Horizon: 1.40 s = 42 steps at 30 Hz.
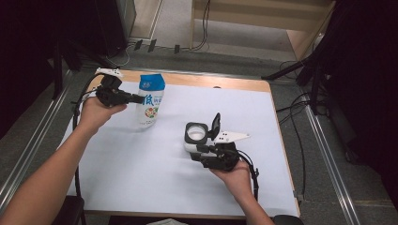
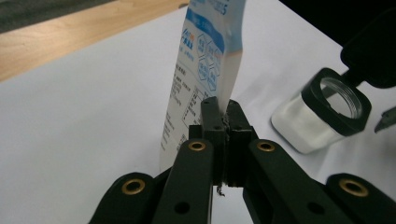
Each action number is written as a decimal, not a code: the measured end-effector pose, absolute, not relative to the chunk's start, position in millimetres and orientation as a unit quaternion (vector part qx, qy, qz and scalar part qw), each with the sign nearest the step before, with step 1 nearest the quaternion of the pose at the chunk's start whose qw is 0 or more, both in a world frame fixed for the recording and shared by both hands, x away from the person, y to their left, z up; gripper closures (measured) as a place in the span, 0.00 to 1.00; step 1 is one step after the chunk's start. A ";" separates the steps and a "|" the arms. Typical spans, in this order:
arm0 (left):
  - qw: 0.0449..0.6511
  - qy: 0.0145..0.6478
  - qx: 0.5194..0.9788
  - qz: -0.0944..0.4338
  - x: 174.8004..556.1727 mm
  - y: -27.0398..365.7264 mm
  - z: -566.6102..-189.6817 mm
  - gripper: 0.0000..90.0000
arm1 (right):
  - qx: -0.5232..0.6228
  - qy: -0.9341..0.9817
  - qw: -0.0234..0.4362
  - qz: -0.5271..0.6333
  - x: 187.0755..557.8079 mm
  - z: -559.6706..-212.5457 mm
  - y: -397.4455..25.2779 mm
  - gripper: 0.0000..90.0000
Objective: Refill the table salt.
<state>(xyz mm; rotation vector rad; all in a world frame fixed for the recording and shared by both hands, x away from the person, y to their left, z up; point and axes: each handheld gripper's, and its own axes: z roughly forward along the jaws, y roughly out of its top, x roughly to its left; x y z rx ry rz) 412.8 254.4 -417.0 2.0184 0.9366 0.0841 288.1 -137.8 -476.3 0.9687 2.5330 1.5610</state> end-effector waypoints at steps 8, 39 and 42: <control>0.443 0.385 0.809 0.029 401.3 263.8 -424.0 1.00 | 0.315 0.810 0.013 0.494 285.4 -476.5 -145.0 0.64; 0.460 0.410 0.787 0.018 388.7 284.4 -438.1 0.92 | 0.355 0.801 0.021 0.481 297.5 -473.0 -174.1 0.75; 0.458 0.404 0.792 0.020 388.5 283.7 -437.3 0.88 | 0.354 0.802 0.022 0.481 298.1 -473.1 -174.5 0.75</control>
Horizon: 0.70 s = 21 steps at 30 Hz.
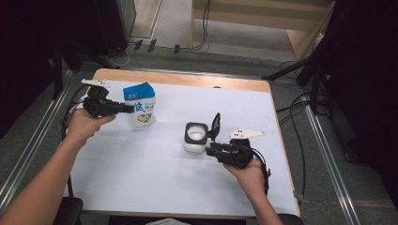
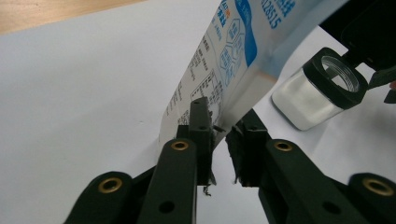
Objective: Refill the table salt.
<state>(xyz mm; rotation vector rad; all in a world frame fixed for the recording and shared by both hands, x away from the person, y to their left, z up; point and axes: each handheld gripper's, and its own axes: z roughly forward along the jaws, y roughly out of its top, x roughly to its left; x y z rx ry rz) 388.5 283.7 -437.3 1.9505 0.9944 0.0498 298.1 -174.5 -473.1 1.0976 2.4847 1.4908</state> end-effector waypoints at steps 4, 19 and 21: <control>0.454 0.403 0.795 0.019 388.0 282.5 -437.5 0.84 | 0.356 0.800 0.020 0.482 298.4 -472.2 -175.9 0.75; 0.446 0.390 0.804 0.045 377.4 286.2 -427.6 0.54 | 0.359 0.797 0.017 0.485 301.1 -468.3 -182.9 0.82; 0.447 0.394 0.802 0.050 374.9 287.1 -425.9 0.51 | 0.363 0.796 0.016 0.485 303.0 -468.6 -185.2 0.84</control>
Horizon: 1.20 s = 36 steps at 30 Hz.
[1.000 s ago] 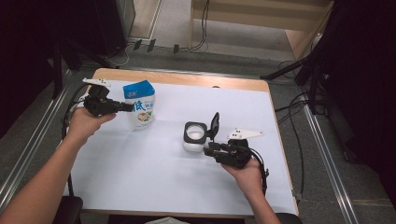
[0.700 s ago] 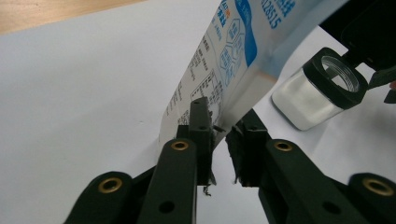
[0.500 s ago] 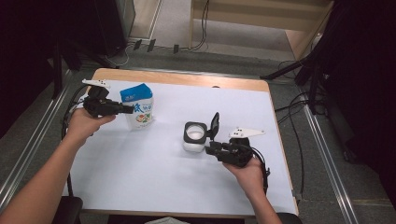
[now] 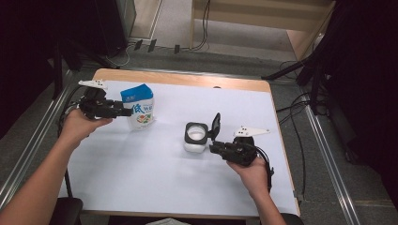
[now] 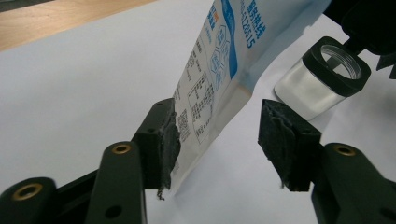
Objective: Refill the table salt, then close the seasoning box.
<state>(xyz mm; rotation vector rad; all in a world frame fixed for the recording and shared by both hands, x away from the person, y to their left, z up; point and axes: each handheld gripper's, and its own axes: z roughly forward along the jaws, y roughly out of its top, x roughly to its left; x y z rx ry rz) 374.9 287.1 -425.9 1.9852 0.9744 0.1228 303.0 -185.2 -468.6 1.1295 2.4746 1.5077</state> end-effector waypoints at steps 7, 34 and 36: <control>0.451 0.399 0.796 0.054 364.4 291.9 -422.4 0.49 | 0.374 0.794 0.023 0.478 309.8 -466.2 -194.9 0.96; 0.453 0.414 0.789 0.035 305.4 293.1 -450.8 0.48 | 0.402 0.765 0.040 0.502 338.4 -452.2 -204.2 1.00; 0.449 0.409 0.794 0.035 303.5 290.4 -451.9 0.48 | 0.403 0.760 0.036 0.508 339.3 -450.8 -203.4 1.00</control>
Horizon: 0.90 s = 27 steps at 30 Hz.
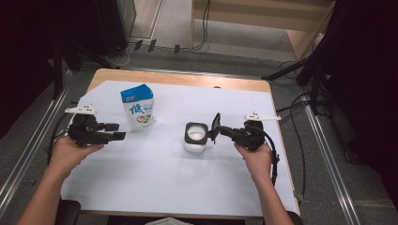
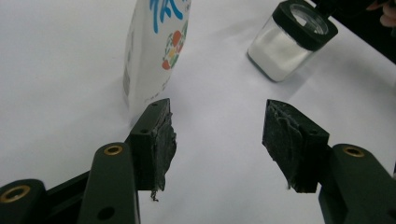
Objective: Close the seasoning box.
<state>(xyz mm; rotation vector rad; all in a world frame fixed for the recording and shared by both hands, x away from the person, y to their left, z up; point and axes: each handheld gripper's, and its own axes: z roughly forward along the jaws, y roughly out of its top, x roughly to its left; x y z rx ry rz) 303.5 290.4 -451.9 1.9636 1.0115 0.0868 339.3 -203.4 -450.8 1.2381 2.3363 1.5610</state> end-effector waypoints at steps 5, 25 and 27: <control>0.446 0.406 0.797 0.030 303.6 283.9 -456.1 0.48 | 0.400 0.761 0.037 0.509 343.8 -448.0 -199.3 1.00; 0.441 0.386 0.810 0.035 302.6 272.6 -460.4 0.49 | 0.386 0.776 0.030 0.499 355.6 -441.7 -189.0 1.00; 0.440 0.384 0.811 0.032 302.1 272.8 -460.3 0.49 | 0.381 0.777 0.030 0.499 357.0 -441.1 -186.9 1.00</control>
